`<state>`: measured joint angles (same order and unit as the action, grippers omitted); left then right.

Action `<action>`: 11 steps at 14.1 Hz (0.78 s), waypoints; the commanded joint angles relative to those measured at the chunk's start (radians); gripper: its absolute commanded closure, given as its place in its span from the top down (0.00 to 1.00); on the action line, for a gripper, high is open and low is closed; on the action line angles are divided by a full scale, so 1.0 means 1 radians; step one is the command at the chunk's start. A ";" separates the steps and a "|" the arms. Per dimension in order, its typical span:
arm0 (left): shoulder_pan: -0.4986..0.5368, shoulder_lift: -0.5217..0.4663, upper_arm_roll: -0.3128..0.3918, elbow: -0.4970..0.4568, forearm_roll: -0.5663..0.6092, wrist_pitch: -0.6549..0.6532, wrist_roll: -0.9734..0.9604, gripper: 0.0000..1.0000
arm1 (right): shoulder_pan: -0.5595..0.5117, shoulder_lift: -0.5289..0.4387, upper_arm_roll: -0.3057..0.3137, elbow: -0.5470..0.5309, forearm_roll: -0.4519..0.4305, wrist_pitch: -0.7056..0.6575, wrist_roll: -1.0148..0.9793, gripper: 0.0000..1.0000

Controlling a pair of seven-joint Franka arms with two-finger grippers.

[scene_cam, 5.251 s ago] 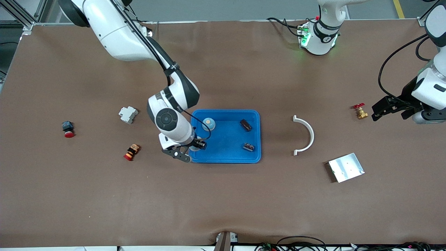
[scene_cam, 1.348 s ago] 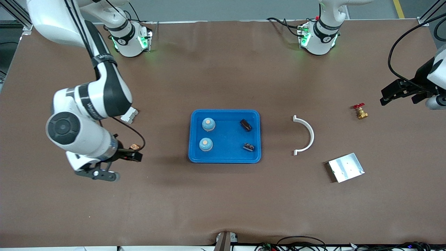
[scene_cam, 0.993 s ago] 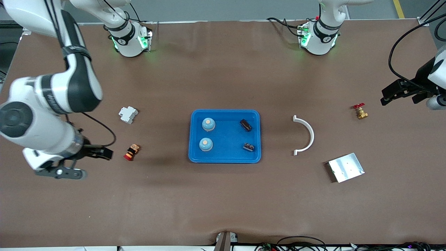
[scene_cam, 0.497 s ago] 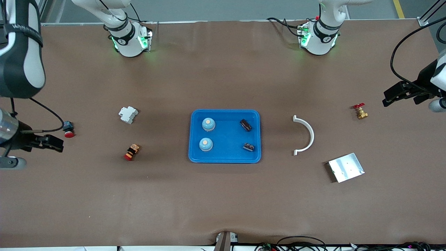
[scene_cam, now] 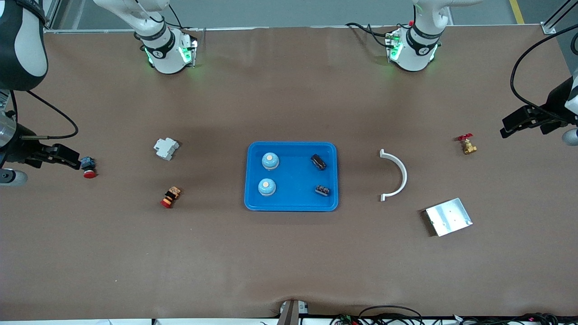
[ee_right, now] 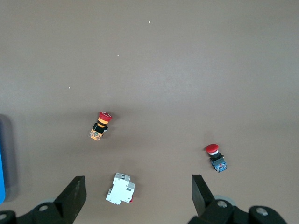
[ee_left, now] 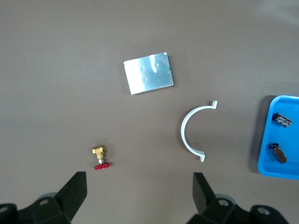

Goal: Place electrolytic capacitor and blue bell in tray

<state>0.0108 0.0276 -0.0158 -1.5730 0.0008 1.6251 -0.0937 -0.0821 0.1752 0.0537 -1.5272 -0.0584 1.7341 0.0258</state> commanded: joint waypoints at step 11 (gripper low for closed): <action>0.023 -0.001 -0.001 0.007 -0.016 -0.037 0.032 1.00 | -0.073 -0.092 0.017 -0.037 0.070 0.044 -0.004 1.00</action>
<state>0.0270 0.0276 -0.0157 -1.5730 0.0008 1.6060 -0.0937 -0.1132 0.1100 0.0534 -1.5343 -0.0277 1.7807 0.0265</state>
